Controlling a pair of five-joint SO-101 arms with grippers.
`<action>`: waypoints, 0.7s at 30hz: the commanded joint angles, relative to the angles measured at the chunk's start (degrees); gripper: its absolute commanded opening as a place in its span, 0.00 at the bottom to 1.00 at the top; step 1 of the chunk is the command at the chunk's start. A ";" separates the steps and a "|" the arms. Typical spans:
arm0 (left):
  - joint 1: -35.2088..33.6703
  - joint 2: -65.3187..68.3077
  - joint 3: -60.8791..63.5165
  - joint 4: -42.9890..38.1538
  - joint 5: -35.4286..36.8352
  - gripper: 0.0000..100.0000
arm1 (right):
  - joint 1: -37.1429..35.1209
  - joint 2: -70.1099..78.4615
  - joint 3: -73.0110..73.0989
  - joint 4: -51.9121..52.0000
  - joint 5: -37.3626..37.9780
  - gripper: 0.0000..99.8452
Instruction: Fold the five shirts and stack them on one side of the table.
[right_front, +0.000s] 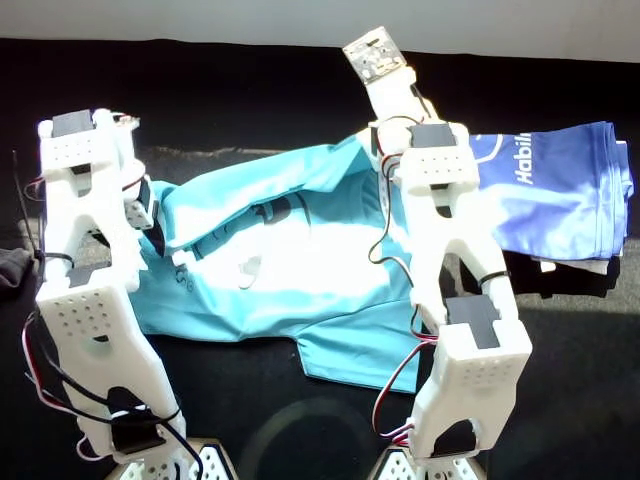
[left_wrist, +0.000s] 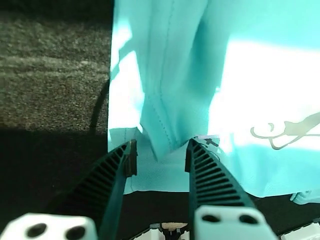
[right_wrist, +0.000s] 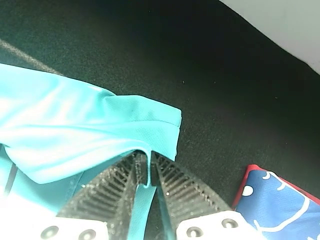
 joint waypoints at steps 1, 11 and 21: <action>-0.22 -0.48 2.15 0.70 -1.23 0.17 | -0.31 -0.57 -3.38 0.04 -0.53 0.01; 0.48 -0.92 3.74 -2.11 -1.41 0.17 | -0.48 -0.57 -3.38 0.04 -0.53 0.01; 4.53 -0.31 1.10 -2.55 -3.69 0.17 | -0.48 -0.57 -3.38 0.04 -0.53 0.01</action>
